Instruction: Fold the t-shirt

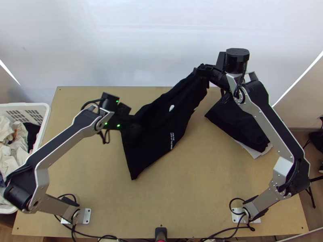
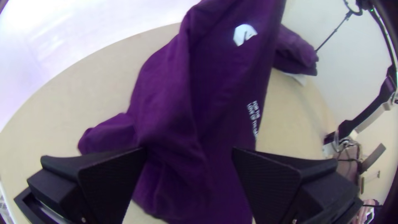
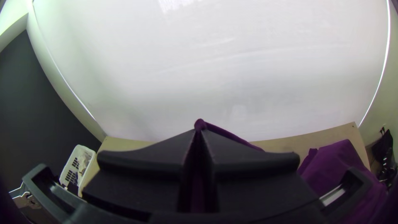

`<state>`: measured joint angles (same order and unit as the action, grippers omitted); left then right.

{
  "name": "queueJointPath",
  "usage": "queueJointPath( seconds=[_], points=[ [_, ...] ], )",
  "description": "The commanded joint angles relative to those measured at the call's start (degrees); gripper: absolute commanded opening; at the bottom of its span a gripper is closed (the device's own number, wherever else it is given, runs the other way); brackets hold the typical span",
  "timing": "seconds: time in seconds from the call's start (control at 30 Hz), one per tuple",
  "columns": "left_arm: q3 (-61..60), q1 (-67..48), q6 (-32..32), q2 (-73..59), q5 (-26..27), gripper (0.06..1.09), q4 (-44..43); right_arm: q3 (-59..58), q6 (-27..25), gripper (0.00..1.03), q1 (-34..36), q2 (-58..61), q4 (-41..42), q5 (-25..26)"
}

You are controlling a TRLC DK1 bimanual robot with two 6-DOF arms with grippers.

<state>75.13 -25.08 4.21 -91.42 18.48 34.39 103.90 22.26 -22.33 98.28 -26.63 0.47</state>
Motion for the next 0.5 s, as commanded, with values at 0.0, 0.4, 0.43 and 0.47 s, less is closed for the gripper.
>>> queueJointPath(
  seconds=[0.0, 0.4, 0.43, 0.47],
  points=[
    [-4.4, 2.1, 4.7, 6.2, -18.4, 1.04, 8.1, -0.4, -0.2, 0.03, -0.1, 0.1, 0.0, 0.1],
    [-3.6, 1.9, -6.8, 7.5, -33.7, 1.04, 14.0, -0.9, -0.2, 0.03, -0.8, -0.2, 0.0, 0.0],
    [-3.2, 1.7, -6.3, 7.9, -34.7, 1.04, 14.4, -0.9, -0.2, 0.03, -0.8, -0.3, 0.0, 0.0],
    [-2.5, 1.8, -6.2, 8.4, -34.7, 1.04, 15.2, -1.1, -0.2, 0.03, -0.8, -0.4, 0.0, 0.0]
  ],
)
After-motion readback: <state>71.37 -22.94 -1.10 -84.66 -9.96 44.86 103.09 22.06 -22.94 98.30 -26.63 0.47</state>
